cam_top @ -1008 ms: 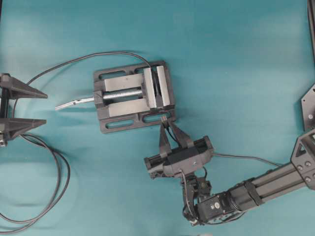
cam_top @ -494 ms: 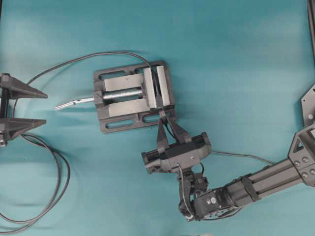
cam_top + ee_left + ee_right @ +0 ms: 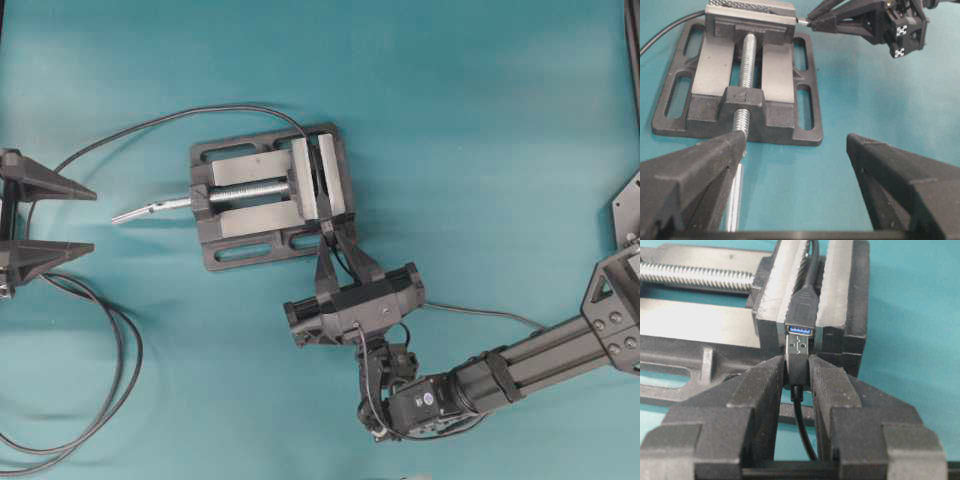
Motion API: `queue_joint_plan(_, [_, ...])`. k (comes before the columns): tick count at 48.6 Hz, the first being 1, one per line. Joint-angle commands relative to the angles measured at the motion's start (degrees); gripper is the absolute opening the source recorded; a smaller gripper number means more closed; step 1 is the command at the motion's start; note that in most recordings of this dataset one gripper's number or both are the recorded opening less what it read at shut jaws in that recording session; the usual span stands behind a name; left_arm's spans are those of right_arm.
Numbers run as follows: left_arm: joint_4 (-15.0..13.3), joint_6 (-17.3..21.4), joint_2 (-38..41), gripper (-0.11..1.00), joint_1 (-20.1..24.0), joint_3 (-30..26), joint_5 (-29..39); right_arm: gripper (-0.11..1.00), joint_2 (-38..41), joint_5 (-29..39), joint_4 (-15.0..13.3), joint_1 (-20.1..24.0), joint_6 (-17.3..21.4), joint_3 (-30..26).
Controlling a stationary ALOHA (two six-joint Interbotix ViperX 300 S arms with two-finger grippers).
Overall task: Insert the USB cable into the fixed female connector.
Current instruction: 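Align the USB plug with the port and push it in with the right gripper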
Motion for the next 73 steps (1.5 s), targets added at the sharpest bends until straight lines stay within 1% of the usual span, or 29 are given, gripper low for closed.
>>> queue_joint_plan(1, [0.18, 0.26, 0.35, 1.00, 0.09, -0.70, -0.26, 0.21, -0.97, -0.09, 0.00, -0.26, -0.09, -1.05])
queue_joint_plan(26, [0.09, 0.35, 0.35, 1.00, 0.09, -0.70, -0.26, 0.21, -1.05, -1.76, 0.00, -0.53, -0.09, -1.49])
queue_joint_plan(47, [0.09, 0.35, 0.35, 1.00, 0.09, -0.70, -0.26, 0.21, -1.05, -1.67, 0.00, -0.79, -0.09, -1.41])
queue_joint_plan(73, [0.18, 0.35, 0.35, 1.00, 0.09, -0.70, -0.18, 0.21, -1.05, -1.05, 0.00, -2.90, -0.09, -2.46])
